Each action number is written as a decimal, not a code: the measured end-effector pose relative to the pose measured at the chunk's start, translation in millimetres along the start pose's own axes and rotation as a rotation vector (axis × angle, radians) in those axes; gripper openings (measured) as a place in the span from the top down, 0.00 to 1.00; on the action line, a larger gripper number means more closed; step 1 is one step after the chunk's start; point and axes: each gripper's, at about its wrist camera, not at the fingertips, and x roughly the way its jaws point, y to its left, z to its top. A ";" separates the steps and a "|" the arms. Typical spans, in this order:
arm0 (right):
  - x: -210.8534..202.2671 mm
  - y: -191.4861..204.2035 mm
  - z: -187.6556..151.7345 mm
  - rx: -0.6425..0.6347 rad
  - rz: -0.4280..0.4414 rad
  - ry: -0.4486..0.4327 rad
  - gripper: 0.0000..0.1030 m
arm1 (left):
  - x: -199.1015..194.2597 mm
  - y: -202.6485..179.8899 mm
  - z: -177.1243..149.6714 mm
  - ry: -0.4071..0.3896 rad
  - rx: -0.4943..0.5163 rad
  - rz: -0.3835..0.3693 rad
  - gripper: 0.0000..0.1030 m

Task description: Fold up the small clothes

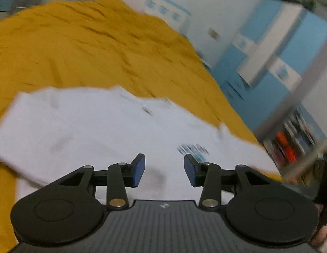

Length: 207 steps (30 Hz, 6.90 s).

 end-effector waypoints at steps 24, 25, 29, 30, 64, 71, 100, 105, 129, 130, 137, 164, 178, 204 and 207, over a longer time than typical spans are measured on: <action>49.5 45.2 -7.1 0.173 0.286 0.154 1.00 | 11.4 32.2 -19.1 0.091 0.080 0.166 0.77; 44.6 48.8 -7.0 0.131 0.280 0.143 1.00 | 13.4 29.1 -21.3 0.103 0.094 0.154 0.78; 42.9 50.7 -24.9 0.058 0.283 0.188 1.00 | 25.6 15.0 -32.7 0.147 0.158 0.138 0.78; 46.4 50.4 -32.4 0.050 0.269 0.210 1.00 | 29.6 10.7 -35.9 0.166 0.176 0.133 0.78; -6.4 71.7 181.4 0.107 0.482 -0.096 1.00 | -67.9 128.3 12.6 -0.115 -0.158 0.490 0.78; -67.0 26.1 227.2 0.084 0.386 -0.240 1.00 | -49.5 134.0 21.1 -0.104 -0.162 0.461 0.78; 79.6 -178.9 91.3 0.295 0.068 0.022 1.00 | 112.0 133.7 60.3 0.029 -0.108 0.382 0.96; 64.7 -185.5 88.2 0.328 0.137 -0.034 1.00 | 76.9 136.3 63.2 -0.118 -0.099 0.328 0.97; 43.9 -160.2 35.0 0.238 -0.072 0.064 0.78 | 4.1 107.4 42.6 0.086 0.147 0.265 0.79; 38.5 -156.6 30.2 0.224 -0.088 0.077 0.77 | -3.1 101.2 36.8 0.102 0.179 0.256 0.75; 9.4 -142.6 -7.7 0.167 -0.125 0.147 0.68 | -7.1 61.9 -15.6 0.207 0.422 0.305 0.53; -55.4 -171.6 -32.5 0.231 -0.067 0.190 0.67 | -2.7 103.5 -23.1 0.147 0.184 0.413 0.72; -163.0 -406.4 8.1 0.743 -0.240 -0.193 0.53 | 6.2 72.8 21.3 -0.008 0.098 0.506 0.64; -132.4 -561.2 0.9 0.945 -0.350 -0.304 0.99 | 72.2 45.0 15.2 0.062 0.065 0.632 0.64; -161.5 -512.1 50.4 0.788 -0.321 -0.359 0.99 | 63.2 43.0 18.2 0.038 0.063 0.607 0.64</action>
